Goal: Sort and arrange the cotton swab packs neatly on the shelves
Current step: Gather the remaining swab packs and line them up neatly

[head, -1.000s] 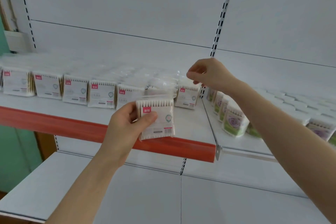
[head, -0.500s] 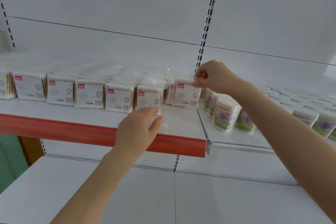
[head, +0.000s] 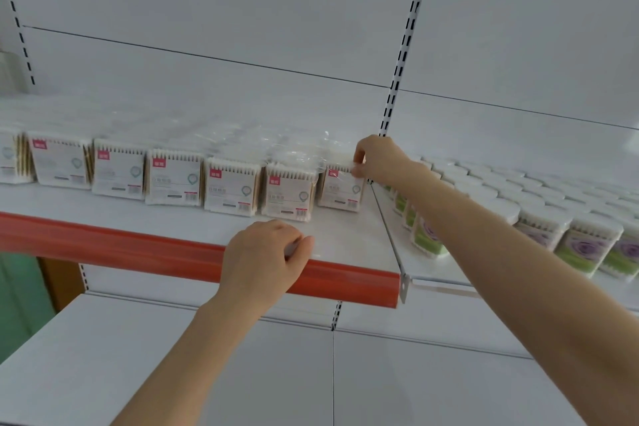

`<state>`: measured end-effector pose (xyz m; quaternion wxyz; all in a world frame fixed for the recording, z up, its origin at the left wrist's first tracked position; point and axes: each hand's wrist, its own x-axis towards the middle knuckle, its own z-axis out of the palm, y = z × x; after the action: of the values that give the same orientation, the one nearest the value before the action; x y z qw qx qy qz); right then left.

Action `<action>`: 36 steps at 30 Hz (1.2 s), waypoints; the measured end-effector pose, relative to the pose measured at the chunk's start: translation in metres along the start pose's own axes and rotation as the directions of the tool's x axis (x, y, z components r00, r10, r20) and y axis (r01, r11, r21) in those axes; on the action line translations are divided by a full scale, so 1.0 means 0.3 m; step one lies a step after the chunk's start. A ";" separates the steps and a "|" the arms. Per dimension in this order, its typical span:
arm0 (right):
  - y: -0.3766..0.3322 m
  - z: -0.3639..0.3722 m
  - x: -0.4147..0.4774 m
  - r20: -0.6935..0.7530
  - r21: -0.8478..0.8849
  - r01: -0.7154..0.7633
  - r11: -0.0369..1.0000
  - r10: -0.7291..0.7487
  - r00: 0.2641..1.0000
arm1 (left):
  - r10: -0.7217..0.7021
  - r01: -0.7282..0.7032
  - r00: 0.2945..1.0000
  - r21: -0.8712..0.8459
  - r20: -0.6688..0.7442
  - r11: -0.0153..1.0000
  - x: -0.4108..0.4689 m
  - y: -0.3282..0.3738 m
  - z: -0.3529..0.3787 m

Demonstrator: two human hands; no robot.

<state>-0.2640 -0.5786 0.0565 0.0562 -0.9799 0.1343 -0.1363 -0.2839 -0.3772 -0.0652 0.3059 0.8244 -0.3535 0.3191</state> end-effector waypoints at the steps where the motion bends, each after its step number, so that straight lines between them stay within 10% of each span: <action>1: 0.000 -0.007 -0.005 0.009 -0.002 0.008 1.000 -0.008 1.000 | 0.010 -0.010 1.000 0.001 -0.006 1.000 0.000 0.000 -0.001; 9: -0.132 -0.078 -0.064 -0.348 0.209 0.263 0.942 -0.179 0.920 | 0.099 -0.102 0.994 -0.064 -0.055 0.993 -0.047 -0.052 -0.076; 18: -0.641 0.057 -0.132 -0.308 0.426 0.453 0.783 -0.346 0.886 | -0.032 0.036 0.992 0.029 -0.122 0.999 -0.157 -0.430 -0.398; 26: -1.006 0.270 -0.168 -0.318 0.321 0.361 0.876 -0.259 0.912 | -0.069 0.078 0.995 0.132 -0.073 0.988 -0.243 -0.924 -0.681; 36: -1.201 0.390 -0.193 -0.163 -0.002 0.207 0.978 -0.204 0.965 | -0.279 0.114 0.847 0.358 0.452 0.927 -0.096 -1.135 -0.761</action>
<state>-0.1952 -0.2090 -0.0172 0.0380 -0.9737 0.0352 -0.2219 -0.1054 -0.0078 -0.0424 0.0994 0.9487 -0.2766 0.1164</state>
